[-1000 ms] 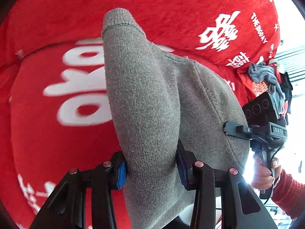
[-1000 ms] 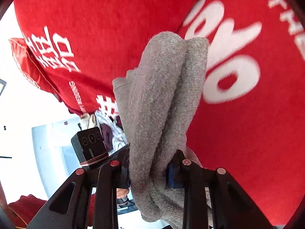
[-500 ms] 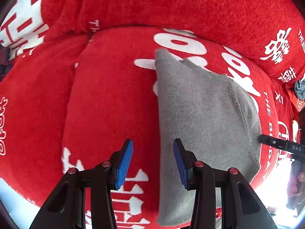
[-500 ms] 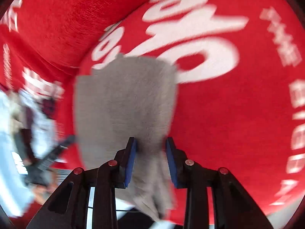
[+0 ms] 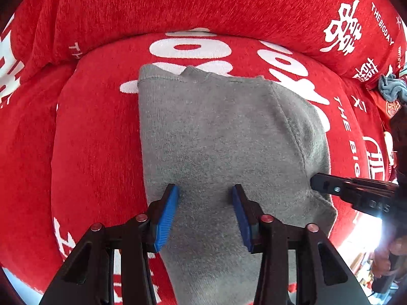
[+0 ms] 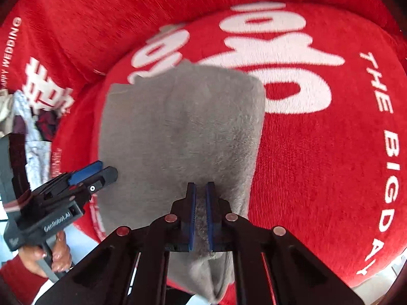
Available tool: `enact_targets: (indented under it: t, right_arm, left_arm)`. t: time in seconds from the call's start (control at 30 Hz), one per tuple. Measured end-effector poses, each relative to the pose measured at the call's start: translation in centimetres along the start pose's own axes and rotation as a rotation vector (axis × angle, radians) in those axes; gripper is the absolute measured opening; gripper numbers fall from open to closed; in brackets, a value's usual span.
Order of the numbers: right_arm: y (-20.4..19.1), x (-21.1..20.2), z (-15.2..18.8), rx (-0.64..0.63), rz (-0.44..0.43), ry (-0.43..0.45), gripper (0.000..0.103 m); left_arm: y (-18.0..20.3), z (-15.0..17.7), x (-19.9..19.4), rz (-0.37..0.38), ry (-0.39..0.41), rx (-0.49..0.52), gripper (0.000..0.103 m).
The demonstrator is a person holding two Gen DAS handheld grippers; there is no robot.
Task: Fold small clothes
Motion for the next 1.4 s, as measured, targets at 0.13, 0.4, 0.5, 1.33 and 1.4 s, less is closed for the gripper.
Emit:
enact_targets:
  t: [0.13,0.4,0.5,1.33,1.4]
  right_arm:
    - [0.8,0.1,-0.4,0.037,-0.023,0.01,0.0]
    - [1.4,-2.4,0.3,0.095,0.04,-0.039,0.003]
    - [1.4,-3.5,0.8,0.092,0.077,-0.059,0.005]
    - [-7.0,-14.7,3.0,-0.021,0.137,0.023,0.083]
    - [-7.4,-15.1,3.0,-0.035,0.16,0.056,0.088]
  left_arm:
    - [0.1,-0.1,-0.3,-0.011,-0.023,0.019,0.047]
    - [0.0,0.3,-2.2,-0.081,-0.086,-0.017,0.047]
    - [0.3,0.8,-3.8,-0.103,-0.097,-0.026,0.047]
    - [1.7,1.4,-15.5,-0.206,-0.054,-0.034,0.102]
    - [1.7,1.4,-15.8,-0.221,-0.057,-0.025,0.102]
Point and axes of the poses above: each gripper's, at about its wrist camera, not at the fingertips, and x roughly the way its jaws point, y to its right, z to its underside, the point moved 1 cm from there along x, roughly the way its jaws point, and after that the axes turned 12 degrees about y, right-handed, at the moved point
